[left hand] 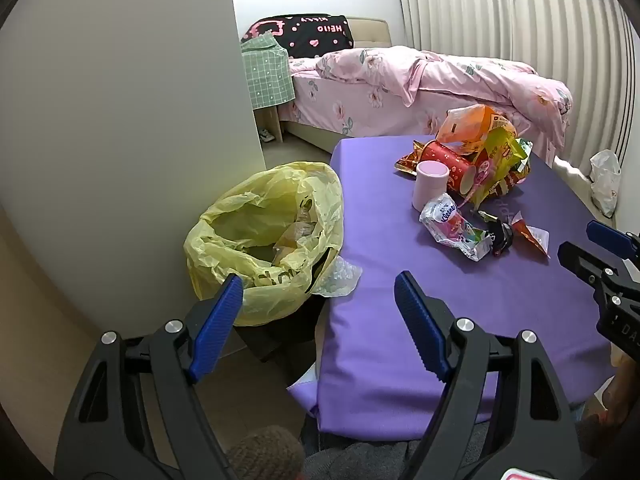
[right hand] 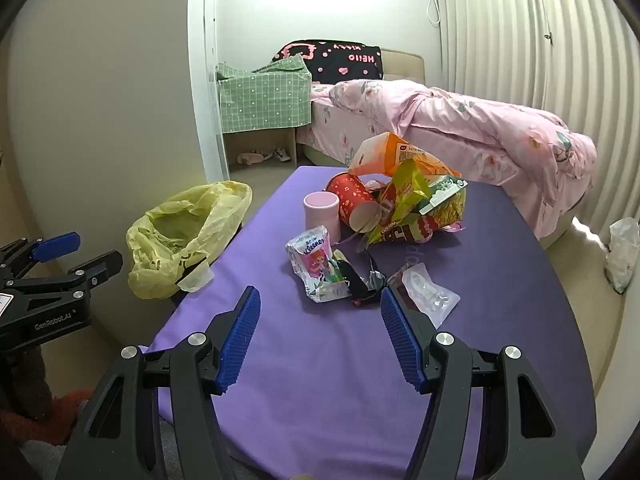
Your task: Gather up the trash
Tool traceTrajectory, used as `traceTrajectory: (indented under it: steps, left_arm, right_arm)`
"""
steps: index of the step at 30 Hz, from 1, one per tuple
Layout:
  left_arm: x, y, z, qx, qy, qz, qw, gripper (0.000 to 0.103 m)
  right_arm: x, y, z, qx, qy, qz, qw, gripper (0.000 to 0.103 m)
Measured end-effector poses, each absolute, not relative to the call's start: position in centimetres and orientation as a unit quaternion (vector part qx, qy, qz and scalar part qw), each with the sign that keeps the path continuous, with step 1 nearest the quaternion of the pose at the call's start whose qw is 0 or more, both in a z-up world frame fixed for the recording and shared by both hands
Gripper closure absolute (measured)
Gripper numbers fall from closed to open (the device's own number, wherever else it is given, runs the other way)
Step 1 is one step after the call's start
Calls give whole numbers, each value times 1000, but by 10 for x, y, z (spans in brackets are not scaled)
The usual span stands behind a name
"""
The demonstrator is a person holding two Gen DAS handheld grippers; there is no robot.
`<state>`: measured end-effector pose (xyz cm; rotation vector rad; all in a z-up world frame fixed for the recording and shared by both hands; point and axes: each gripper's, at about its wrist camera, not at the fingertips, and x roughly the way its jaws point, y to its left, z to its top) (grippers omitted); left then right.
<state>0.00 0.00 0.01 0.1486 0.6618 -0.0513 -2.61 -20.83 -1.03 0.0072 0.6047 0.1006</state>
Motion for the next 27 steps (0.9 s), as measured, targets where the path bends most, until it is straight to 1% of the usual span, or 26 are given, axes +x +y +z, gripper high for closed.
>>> traceTrajectory:
  steps: [27]
  left_arm:
    - [-4,-4,-1,70,323,-26,943,29]
  right_arm:
    - [-24,-209,-11,3,299,53,953,44]
